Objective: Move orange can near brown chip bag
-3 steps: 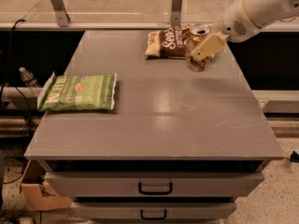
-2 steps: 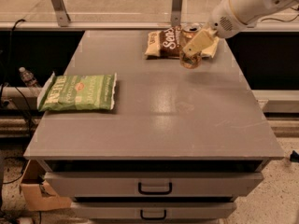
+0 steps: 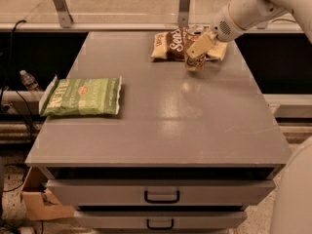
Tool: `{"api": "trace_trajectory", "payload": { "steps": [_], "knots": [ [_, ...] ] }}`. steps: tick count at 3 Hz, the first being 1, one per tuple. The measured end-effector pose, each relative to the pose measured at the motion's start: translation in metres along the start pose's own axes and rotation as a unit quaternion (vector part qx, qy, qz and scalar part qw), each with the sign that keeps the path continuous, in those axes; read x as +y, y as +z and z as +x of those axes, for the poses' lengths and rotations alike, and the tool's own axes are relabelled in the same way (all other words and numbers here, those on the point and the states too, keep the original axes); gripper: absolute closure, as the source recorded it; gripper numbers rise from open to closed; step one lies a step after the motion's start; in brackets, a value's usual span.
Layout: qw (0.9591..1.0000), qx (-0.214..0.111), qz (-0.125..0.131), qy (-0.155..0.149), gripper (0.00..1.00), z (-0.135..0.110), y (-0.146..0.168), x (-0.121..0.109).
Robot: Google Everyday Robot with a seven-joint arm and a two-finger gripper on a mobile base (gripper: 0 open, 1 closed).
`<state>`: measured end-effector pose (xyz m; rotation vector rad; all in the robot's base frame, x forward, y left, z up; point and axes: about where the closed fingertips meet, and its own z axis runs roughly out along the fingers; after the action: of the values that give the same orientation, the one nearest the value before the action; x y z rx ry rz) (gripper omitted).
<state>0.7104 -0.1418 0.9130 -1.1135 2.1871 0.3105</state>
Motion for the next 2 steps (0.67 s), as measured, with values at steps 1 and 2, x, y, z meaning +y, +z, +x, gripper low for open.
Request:
{"api": "trace_trajectory", "payload": {
  "steps": [1,2],
  "knots": [
    [0.9999,-0.008,0.008,0.011,1.0,0.002,0.012,-0.014],
    [0.9995,-0.017,0.025,0.008,0.82,0.005,0.021,-0.024]
  ]
}}
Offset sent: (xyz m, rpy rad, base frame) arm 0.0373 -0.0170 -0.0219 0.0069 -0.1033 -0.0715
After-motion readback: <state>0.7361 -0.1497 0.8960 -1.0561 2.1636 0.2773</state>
